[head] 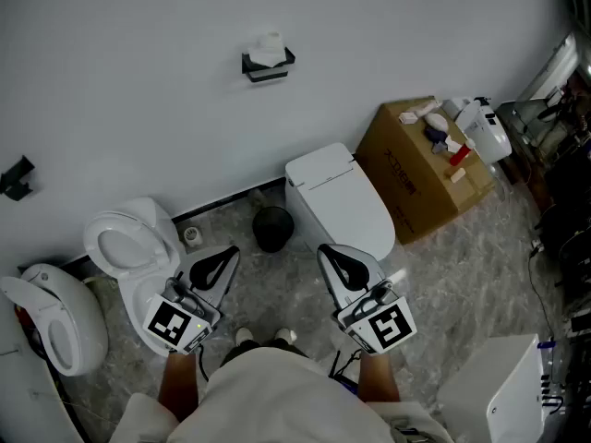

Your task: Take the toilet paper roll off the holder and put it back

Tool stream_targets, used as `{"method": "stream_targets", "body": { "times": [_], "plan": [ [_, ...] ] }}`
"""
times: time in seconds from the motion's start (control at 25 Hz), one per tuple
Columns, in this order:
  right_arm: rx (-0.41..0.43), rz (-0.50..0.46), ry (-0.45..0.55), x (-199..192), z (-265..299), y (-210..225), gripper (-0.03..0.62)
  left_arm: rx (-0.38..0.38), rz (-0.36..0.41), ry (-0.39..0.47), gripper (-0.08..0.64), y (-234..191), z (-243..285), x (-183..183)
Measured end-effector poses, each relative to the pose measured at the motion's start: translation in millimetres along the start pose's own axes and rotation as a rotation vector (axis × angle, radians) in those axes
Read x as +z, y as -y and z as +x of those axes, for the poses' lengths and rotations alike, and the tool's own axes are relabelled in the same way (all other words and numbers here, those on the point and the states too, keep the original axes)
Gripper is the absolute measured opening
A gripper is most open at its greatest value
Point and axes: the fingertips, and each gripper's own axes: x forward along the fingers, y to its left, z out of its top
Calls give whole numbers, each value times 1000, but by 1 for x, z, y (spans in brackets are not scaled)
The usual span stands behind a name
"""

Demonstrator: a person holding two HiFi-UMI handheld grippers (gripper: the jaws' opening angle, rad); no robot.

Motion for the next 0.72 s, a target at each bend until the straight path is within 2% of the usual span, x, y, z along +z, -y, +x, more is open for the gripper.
{"method": "stream_targets", "body": {
  "times": [0.72],
  "plan": [
    [-2, 11, 16, 0, 2, 6, 8, 1, 5, -6, 2, 0, 4, -2]
  ]
}}
